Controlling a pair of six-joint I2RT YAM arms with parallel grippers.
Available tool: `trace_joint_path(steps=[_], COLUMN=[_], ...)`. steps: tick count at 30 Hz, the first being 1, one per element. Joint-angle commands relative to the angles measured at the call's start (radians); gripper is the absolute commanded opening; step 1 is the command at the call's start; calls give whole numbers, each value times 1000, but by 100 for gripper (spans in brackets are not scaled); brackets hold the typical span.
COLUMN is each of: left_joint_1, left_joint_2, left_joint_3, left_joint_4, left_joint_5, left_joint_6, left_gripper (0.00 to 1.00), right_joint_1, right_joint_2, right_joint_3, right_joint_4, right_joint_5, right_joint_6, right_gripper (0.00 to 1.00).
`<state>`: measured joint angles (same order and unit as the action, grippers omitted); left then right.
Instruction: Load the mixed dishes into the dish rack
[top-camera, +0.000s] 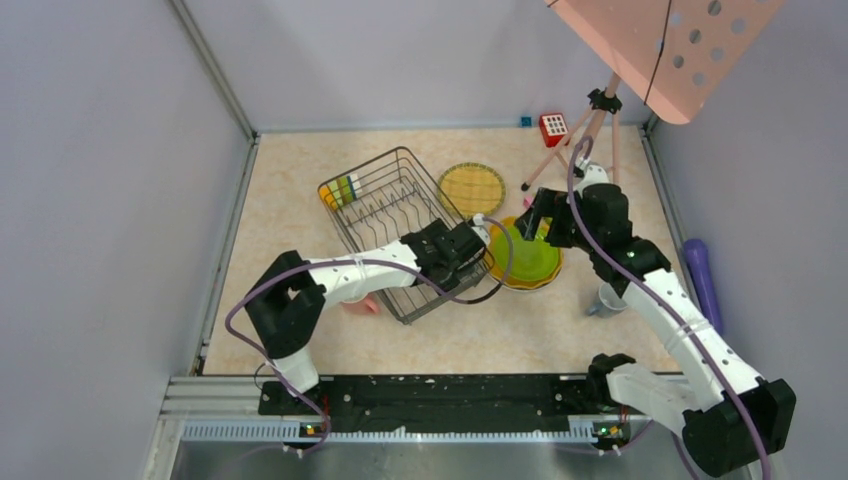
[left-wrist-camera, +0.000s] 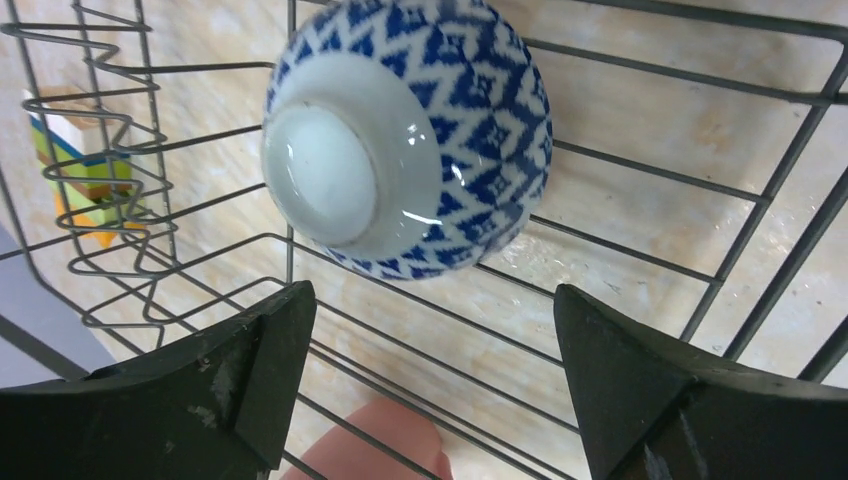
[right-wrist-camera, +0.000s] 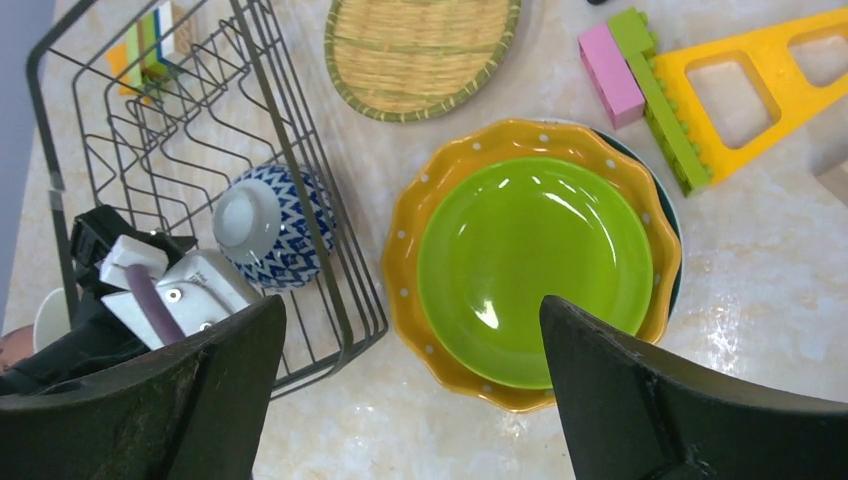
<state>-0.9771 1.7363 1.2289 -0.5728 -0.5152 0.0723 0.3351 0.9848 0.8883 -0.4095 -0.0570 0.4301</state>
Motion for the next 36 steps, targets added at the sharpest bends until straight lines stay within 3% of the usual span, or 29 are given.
trace_joint_path(steps=[1,6,12,16,18,20,31,36], left_joint_1=[-4,46,201,281,289,297,326,326], left_joint_2=[-68,-168,-307,-346,-333,-306,-78,-55], left_joint_3=[34,11,-90,-162,-170,-167,-46,-49], left_joint_4=[-46,-8,168,310,351,379,373,378], left_joint_5=[108,226,380,418,401,374,257,445], left_joint_6=[-47,-124,-242,-304,-314,-327,-350,-345], left_gripper=[93,86,75,62,46,42,39,42], right_joint_1=[-13,-12,-12,-13,-12,-12,-14,-16], right_joint_2=[14,15,30,35,30,27,1,12], right_joint_3=[-20,-34,-30,-36,-50,-63,-103,-115], right_joint_4=[-20,1,-9,-27,-23,-23,-7,-38], right_joint_5=[17,-9,45,147,183,220,318,336], right_joint_6=[27,39,80,128,140,152,176,212], right_gripper=[95,95,94,92,92,91,90,90])
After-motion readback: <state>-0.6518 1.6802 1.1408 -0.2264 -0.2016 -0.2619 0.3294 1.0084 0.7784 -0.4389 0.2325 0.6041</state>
